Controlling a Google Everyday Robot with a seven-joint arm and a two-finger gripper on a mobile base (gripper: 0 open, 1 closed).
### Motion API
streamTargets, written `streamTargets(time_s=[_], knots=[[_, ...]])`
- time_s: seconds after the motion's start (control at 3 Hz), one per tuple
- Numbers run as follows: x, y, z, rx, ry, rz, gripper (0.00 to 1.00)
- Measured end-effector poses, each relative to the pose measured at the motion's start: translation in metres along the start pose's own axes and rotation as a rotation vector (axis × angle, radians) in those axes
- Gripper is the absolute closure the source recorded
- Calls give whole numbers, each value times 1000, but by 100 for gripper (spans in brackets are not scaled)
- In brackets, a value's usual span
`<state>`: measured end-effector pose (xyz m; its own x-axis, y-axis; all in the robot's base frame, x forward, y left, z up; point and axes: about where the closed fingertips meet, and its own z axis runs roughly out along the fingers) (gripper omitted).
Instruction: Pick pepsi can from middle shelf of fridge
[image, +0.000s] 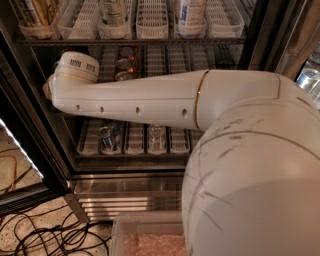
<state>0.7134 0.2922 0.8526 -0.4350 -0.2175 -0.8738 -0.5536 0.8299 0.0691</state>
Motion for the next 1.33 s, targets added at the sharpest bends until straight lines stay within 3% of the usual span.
streamTargets(time_s=[0.33, 0.67, 1.33], knots=[[0, 1, -2, -15, -6, -2, 92], [0, 2, -22, -47, -14, 1, 100], [1, 3, -50, -88, -11, 10, 100]])
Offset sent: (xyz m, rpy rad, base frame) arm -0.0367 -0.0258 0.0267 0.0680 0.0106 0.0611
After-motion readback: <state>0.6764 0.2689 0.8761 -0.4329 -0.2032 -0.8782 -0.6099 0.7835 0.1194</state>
